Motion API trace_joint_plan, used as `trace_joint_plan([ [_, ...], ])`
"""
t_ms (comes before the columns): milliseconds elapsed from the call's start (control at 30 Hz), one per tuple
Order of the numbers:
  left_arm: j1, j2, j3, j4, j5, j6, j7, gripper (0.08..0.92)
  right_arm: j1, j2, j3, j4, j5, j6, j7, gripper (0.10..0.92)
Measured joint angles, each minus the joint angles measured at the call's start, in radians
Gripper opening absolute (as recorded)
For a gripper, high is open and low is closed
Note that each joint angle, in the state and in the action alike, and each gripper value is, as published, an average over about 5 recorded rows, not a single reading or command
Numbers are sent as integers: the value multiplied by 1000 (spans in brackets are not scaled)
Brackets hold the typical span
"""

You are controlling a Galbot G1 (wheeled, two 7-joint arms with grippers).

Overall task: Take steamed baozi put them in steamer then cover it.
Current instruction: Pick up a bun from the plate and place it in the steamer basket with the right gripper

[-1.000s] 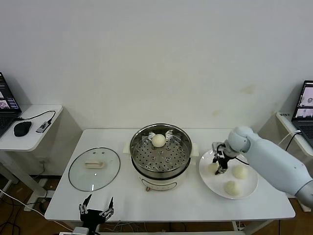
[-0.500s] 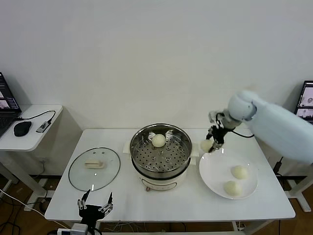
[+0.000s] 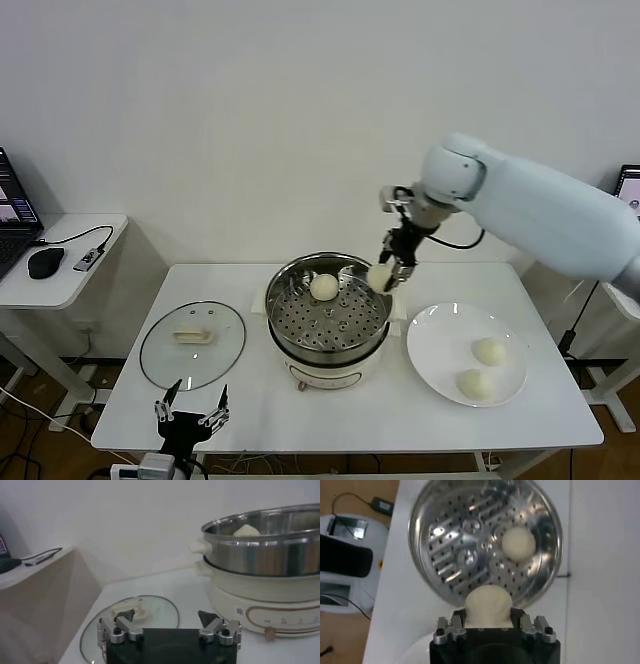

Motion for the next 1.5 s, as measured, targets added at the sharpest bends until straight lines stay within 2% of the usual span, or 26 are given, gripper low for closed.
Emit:
trace_joint_plan([
  [533,-9,-3,4,1,-10,0,0,823,-53,269,-20,-164,12,-38,30,560],
  [1233,-3,-10,11,4,-10,-2,0,823,-186,410,35,-292,-74,-19,82,562],
  [1333,-4,-11,14,7,-10,-2,0,823,-195,418,38,-302,-79,-18,86,601],
  [1500,-5,-10,14,11,-10,-2,0,823,-207,420,44,-311,-85,-16,92,742],
])
